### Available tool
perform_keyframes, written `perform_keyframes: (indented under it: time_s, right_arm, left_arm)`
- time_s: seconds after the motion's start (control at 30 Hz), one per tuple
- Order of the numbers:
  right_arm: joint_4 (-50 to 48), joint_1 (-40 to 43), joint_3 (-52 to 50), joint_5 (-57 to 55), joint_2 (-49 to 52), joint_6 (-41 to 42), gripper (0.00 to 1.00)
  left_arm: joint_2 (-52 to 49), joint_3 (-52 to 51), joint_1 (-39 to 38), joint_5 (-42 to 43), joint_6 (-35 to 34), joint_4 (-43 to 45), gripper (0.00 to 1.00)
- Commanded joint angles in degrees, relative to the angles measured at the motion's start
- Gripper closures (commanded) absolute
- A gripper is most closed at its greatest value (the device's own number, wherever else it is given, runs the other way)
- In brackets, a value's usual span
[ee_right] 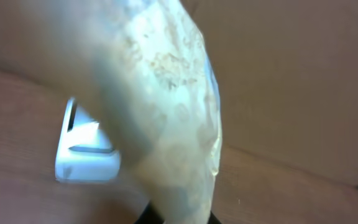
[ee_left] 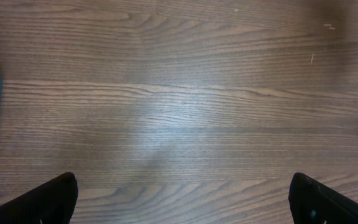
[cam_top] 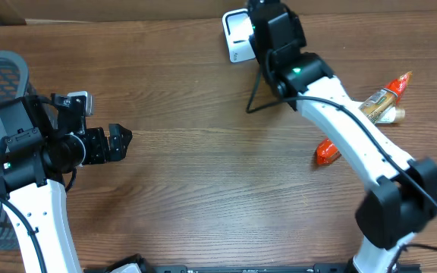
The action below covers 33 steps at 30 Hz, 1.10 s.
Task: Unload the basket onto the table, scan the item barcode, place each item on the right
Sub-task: 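Raise the bag's barcode up to the white scanner, then carry the bag to the right side and release it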
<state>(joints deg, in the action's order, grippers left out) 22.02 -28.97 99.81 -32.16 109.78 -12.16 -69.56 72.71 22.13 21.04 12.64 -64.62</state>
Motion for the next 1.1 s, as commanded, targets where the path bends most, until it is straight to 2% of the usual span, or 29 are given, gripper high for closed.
perform_keyframes:
  time_s: [0.0, 0.23, 0.33, 0.6, 1.07]
  right_arm:
    - [-5.7, -0.3, 0.9, -2.3, 2.4, -4.7, 0.96]
    - [-13.2, -0.3, 0.9, -3.4, 11.0, -22.6, 0.96]
    - [-17.1, -0.3, 0.9, -7.0, 13.8, -23.5, 0.96]
    - [-20.3, -0.3, 0.9, -7.3, 18.3, -30.9, 0.96]
    - [-19.2, -0.3, 0.9, -8.3, 18.7, -38.0, 0.96]
  left_arm:
    - [-0.1, 0.2, -0.2, 0.9, 1.5, 0.2, 0.00]
    - [-0.1, 0.2, -0.2, 0.9, 1.5, 0.2, 0.00]
    - [-0.1, 0.2, -0.2, 0.9, 1.5, 0.2, 0.00]
    - [-0.1, 0.2, -0.2, 0.9, 1.5, 0.2, 0.01]
    - [-0.1, 0.2, -0.2, 0.9, 1.5, 0.2, 0.00]
